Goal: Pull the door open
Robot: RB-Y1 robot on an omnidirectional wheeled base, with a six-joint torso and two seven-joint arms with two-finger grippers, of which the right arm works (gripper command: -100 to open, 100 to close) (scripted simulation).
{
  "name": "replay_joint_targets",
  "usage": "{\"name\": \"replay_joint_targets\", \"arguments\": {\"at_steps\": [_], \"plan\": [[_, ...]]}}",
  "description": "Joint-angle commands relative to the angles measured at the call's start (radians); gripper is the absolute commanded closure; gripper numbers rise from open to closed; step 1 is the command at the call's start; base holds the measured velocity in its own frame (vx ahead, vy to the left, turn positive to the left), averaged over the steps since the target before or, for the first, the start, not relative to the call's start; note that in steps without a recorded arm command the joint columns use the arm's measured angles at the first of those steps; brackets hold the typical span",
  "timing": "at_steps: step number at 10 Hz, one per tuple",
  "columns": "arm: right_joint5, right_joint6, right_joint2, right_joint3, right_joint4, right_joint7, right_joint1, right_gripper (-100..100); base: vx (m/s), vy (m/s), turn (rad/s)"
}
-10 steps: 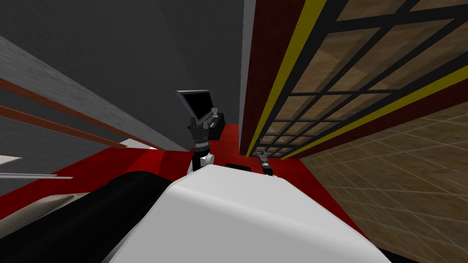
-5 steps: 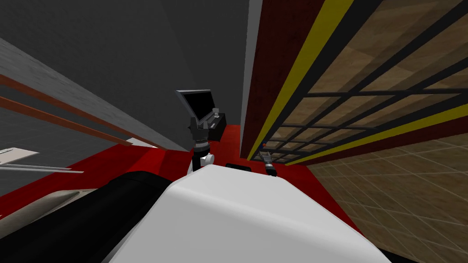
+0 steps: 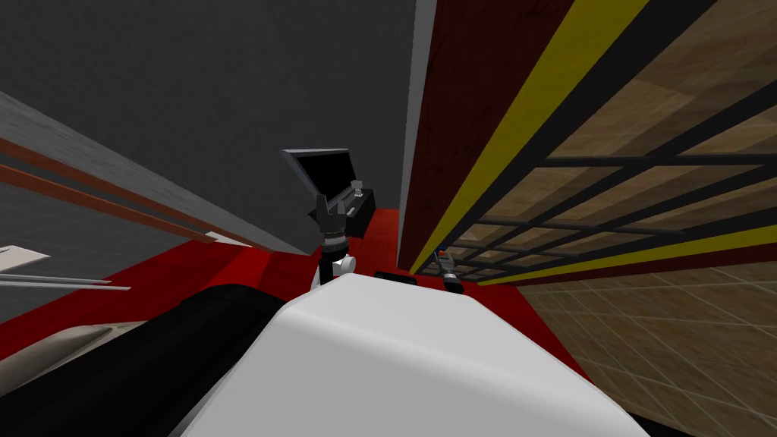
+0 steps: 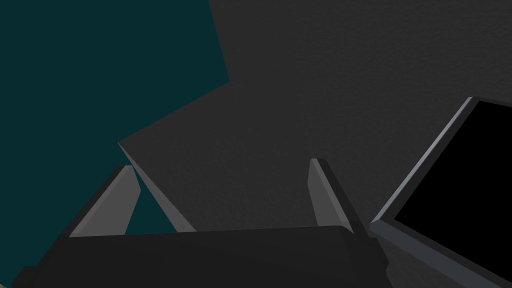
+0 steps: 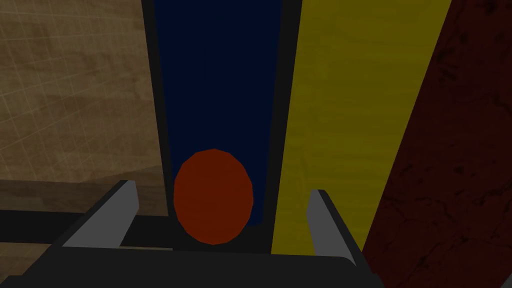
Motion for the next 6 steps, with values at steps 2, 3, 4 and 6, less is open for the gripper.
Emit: {"name": "replay_joint_targets", "arguments": {"at_steps": [2,3,4,6], "plan": [[0.0,0.0,0.0,0.0,0.0,0.0,0.0,100,0.016,-0.002,-0.003],[0.0,0.0,0.0,0.0,0.0,0.0,0.0,100,-0.029,-0.003,-0.013],[0.0,0.0,0.0,0.0,0.0,0.0,0.0,100,-0.011,-0.002,0.01],[0.0,0.0,0.0,0.0,0.0,0.0,0.0,100,0.0,0.0,0.0]]}}
